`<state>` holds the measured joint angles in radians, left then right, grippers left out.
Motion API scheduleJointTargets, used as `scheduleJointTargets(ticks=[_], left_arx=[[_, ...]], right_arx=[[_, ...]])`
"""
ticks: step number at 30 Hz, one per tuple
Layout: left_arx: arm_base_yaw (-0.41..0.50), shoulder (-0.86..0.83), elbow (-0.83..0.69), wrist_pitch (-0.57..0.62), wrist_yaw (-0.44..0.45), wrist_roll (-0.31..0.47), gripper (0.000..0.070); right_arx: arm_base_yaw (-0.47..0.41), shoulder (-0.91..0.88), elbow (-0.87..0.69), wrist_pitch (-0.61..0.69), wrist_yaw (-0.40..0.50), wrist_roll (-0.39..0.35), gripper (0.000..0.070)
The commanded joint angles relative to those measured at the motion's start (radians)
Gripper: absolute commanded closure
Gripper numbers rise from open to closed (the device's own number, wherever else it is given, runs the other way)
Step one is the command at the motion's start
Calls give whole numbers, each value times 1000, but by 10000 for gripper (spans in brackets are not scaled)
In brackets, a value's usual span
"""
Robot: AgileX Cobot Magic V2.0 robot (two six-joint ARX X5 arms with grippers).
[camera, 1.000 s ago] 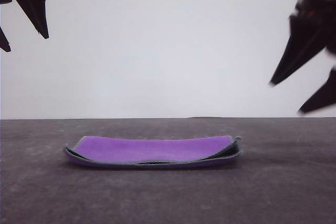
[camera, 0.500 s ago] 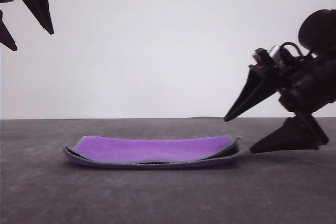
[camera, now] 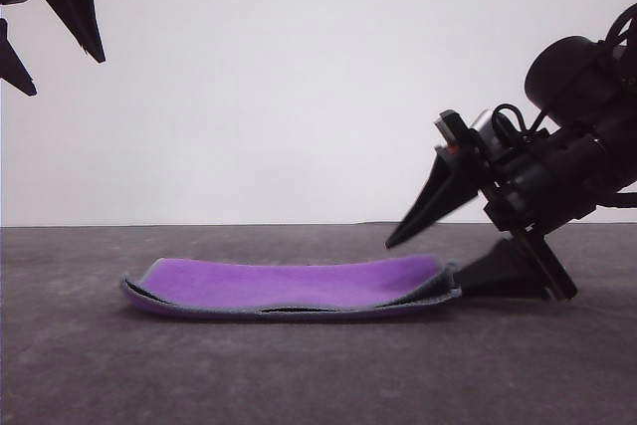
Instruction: Fold clothes
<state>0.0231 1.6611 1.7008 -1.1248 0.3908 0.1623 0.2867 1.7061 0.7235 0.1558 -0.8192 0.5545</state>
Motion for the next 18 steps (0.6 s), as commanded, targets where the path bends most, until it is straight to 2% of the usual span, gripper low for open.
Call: scheduleJointTargets(ticks=[1, 6, 10, 14, 18], left_arx=[[0, 13, 25, 6, 4, -7, 105], [0, 13, 25, 3, 4, -7, 105], [0, 13, 25, 3, 4, -7, 105], [0, 13, 25, 3, 4, -8, 105], [-1, 13, 25, 3, 7, -7, 105]], right_arx=[[6, 21, 17, 5, -15, 10, 628], [5, 20, 23, 5, -53, -7, 692], [16, 20, 52, 8, -105, -7, 696], [68, 20, 102, 8, -103, -3, 696], [139, 23, 154, 8, -49, -3, 696]])
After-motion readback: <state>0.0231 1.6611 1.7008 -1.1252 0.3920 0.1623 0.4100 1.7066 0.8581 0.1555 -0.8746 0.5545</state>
